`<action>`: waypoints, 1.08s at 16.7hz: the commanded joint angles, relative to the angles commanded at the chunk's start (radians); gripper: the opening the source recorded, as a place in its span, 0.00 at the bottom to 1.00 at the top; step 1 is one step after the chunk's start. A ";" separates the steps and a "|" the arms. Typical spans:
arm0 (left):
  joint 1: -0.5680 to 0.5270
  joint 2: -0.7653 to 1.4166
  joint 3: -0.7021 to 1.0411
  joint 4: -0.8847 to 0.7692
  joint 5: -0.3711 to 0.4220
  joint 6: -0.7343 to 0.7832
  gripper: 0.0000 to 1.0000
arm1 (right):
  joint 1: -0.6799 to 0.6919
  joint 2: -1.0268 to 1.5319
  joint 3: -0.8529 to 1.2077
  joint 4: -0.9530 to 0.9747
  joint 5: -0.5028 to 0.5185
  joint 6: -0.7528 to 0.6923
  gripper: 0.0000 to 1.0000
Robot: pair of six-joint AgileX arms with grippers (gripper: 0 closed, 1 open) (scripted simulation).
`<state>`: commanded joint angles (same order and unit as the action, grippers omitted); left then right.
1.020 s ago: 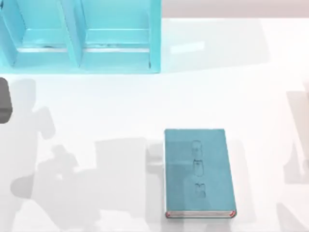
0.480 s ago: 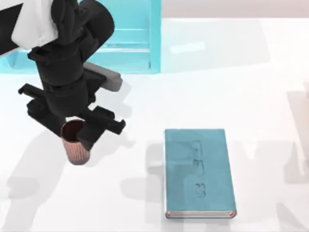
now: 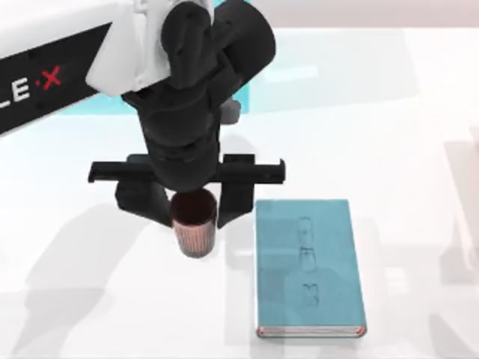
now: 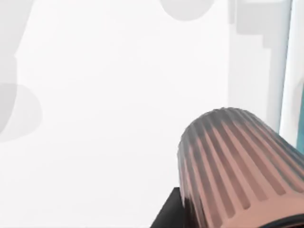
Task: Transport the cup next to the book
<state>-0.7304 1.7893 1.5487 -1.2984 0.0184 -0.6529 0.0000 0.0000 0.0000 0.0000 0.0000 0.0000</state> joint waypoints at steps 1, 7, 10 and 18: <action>-0.011 0.001 0.005 0.004 -0.001 -0.035 0.00 | 0.000 0.000 0.000 0.000 0.000 0.000 1.00; -0.021 0.002 0.010 0.008 -0.003 -0.075 0.00 | 0.000 0.000 0.000 0.000 0.000 0.000 1.00; -0.018 0.001 -0.011 0.024 -0.003 -0.070 0.00 | 0.000 0.000 0.000 0.000 0.000 0.000 1.00; -0.020 0.038 -0.203 0.257 -0.003 -0.073 0.00 | 0.000 0.000 0.000 0.000 0.000 0.000 1.00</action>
<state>-0.7505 1.8270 1.3462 -1.0412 0.0154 -0.7260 0.0000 0.0000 0.0000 0.0000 0.0000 0.0000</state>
